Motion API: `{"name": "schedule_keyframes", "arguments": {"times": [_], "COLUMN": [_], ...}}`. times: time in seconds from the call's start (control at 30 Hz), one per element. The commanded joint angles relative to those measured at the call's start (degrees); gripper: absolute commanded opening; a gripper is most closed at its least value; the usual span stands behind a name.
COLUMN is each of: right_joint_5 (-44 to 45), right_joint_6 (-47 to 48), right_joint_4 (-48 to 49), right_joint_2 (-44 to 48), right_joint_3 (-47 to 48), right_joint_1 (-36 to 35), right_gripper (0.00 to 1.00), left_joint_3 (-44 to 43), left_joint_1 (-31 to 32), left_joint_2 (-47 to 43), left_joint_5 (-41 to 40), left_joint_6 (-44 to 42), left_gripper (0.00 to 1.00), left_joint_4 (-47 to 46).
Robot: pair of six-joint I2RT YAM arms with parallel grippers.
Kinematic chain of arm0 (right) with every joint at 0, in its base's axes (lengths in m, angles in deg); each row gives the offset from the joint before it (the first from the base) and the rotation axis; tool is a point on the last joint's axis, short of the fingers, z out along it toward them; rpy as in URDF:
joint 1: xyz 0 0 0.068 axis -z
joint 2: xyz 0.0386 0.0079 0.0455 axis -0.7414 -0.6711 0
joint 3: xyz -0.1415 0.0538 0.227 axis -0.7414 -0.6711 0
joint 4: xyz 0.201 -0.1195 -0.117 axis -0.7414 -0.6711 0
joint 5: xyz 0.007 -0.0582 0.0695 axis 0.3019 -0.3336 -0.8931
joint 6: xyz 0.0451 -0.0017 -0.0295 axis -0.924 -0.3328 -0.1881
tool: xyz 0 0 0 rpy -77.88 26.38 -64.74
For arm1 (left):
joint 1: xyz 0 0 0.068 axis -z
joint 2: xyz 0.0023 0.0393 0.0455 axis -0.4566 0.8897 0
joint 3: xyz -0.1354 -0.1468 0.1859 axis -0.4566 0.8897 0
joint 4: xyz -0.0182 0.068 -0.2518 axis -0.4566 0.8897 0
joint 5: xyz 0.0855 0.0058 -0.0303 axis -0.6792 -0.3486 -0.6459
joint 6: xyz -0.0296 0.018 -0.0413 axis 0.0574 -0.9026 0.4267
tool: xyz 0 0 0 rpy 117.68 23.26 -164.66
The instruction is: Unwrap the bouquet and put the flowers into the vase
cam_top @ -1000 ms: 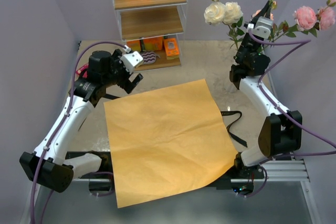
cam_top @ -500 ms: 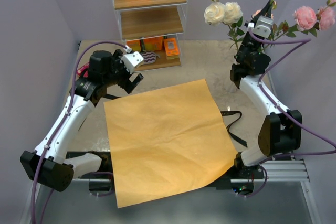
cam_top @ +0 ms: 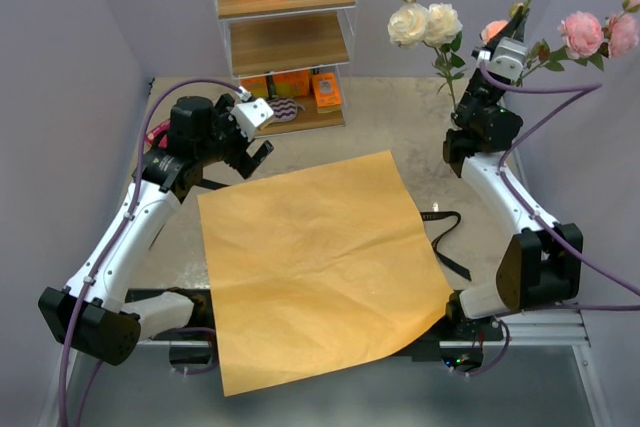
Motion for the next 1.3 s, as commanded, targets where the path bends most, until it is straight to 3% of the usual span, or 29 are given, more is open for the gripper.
{"name": "schedule_keyframes", "arguments": {"times": [0.0,0.37,0.63,0.77,0.93,1.1,1.27], "right_joint_5": [-0.05,0.3,1.01,-0.66,2.14,6.35,8.64], "right_joint_6": [0.28,-2.45,-2.36,-2.62,-2.8,-0.61,1.42], "right_joint_4": [6.8,8.73,10.67,9.62,10.49,10.4,7.26], "right_joint_2": [2.58,-2.07,-2.17,0.02,2.22,5.12,11.43], "right_joint_3": [-0.42,3.27,-2.34,-6.21,-12.0,-15.62,-19.49], "right_joint_1": [0.48,0.48,0.05,-0.66,-2.15,-5.75,-12.25], "right_gripper": [0.0,0.0,0.0,0.15,0.48,0.62,0.66], "left_joint_3": [-0.94,-0.5,-1.02,-1.11,-1.64,-1.55,-1.55], "left_joint_1": [-0.4,-0.4,-0.4,-0.4,-0.4,-0.4,-0.4], "left_joint_2": [-0.68,-0.77,-0.42,-0.33,-0.68,-1.21,-1.92], "left_joint_5": [0.95,0.5,0.33,0.07,0.15,0.51,0.94], "left_joint_6": [-0.06,-0.5,-0.24,-0.33,0.11,0.38,1.69], "left_gripper": [1.0,0.99,0.99,0.99,0.99,0.99,1.0], "left_joint_4": [-1.75,-1.84,-1.75,-1.75,-1.75,-1.22,-0.87]}}
